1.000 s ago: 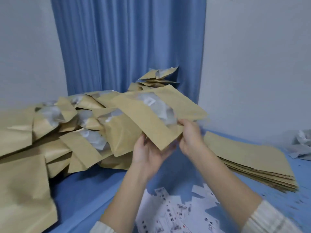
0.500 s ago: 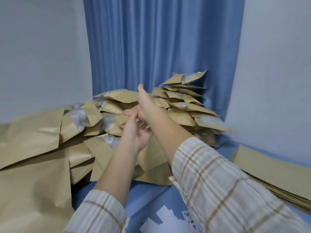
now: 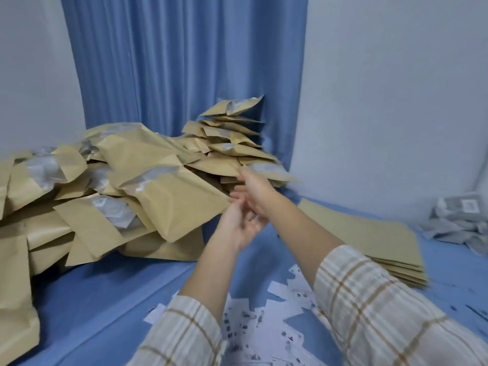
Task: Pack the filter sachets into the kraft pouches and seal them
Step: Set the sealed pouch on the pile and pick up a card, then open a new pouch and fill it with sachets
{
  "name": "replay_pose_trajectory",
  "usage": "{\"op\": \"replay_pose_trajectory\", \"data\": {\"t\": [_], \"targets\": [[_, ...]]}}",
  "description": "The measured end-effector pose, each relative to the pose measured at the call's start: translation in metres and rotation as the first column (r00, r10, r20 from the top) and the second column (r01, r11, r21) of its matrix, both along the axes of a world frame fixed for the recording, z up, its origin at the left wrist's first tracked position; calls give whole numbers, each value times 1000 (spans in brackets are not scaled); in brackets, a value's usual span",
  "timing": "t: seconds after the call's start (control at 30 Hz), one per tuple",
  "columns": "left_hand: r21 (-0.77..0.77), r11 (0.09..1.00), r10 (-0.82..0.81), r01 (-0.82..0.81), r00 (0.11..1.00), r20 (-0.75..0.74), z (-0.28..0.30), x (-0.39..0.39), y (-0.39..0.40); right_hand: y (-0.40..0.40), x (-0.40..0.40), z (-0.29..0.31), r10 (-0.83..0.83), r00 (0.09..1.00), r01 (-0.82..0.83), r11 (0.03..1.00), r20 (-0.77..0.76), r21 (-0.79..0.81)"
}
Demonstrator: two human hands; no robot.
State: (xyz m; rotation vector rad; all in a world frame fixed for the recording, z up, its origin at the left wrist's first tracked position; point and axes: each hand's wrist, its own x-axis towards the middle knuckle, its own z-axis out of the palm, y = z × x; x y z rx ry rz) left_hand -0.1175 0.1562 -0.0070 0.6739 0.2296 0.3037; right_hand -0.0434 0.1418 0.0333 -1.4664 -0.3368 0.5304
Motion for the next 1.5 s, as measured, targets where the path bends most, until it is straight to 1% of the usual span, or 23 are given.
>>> {"op": "replay_pose_trajectory", "data": {"t": [0.13,0.2,0.27,0.4,0.5,0.57,0.63,0.7,0.73,0.8,0.83,0.87,0.97,1.0,1.1,1.17,1.2,1.27,1.3,1.33,1.4,1.47,1.5], "targets": [[21,989,-143,145,987,-69,-25,36,-59,-70,32,-31,-118,955,175,965,274,-196],[37,980,-190,195,976,-108,-38,52,-83,-102,49,-48,-81,874,259,912,478,-318],[12,980,-193,197,971,-140,-50,66,-100,-131,68,-66,20,802,333,815,598,-474],[-39,990,-143,138,961,-236,-69,84,-117,-173,103,-103,227,717,469,543,659,-697],[-9,997,-75,76,941,-329,-85,93,-119,-192,118,-133,382,688,530,317,617,-787],[-15,997,-70,70,929,-363,-94,95,-118,-201,122,-150,387,703,551,235,597,-801],[-42,996,-91,81,923,-374,-101,98,-116,-207,126,-161,390,682,592,202,618,-780],[-57,995,-97,82,923,-372,-108,102,-115,-211,124,-164,425,619,646,202,661,-736],[-68,994,-103,84,925,-366,-110,104,-115,-212,123,-165,437,590,659,224,678,-718],[-82,992,-118,95,929,-352,-112,107,-118,-215,119,-164,421,535,670,316,732,-672],[-88,991,-129,105,930,-345,-112,108,-119,-216,116,-163,415,482,693,360,772,-625],[-94,989,-141,115,931,-337,-113,108,-121,-218,113,-162,406,385,739,402,829,-541],[-100,978,-205,184,939,-277,-109,106,-124,-218,99,-155,315,24,848,497,949,-186],[-95,970,-239,223,943,-232,-106,105,-125,-217,94,-152,261,-56,844,528,964,-94],[-17,959,-282,282,953,-111,-90,99,-124,-208,82,-149,147,-220,763,642,964,76],[48,978,-199,202,978,-55,-78,97,-123,-201,75,-148,84,-274,684,717,958,133],[98,986,-131,134,991,-38,-72,96,-123,-198,70,-146,65,-276,646,751,959,135],[199,980,16,-8,999,-37,-60,92,-122,-192,59,-139,41,-239,576,811,970,107],[261,962,94,-78,994,-47,-54,89,-120,-189,52,-134,37,-176,531,845,984,63],[332,932,170,-146,984,-46,-50,84,-118,-186,44,-127,38,-64,474,880,997,-3],[494,831,300,-256,954,-11,-44,72,-113,-181,26,-113,28,262,359,925,965,-125],[672,655,410,-346,909,68,-41,55,-106,-176,11,-97,-123,546,303,951,828,-59],[767,521,447,-375,885,129,-41,46,-102,-173,3,-88,-208,686,269,963,697,24]]}}
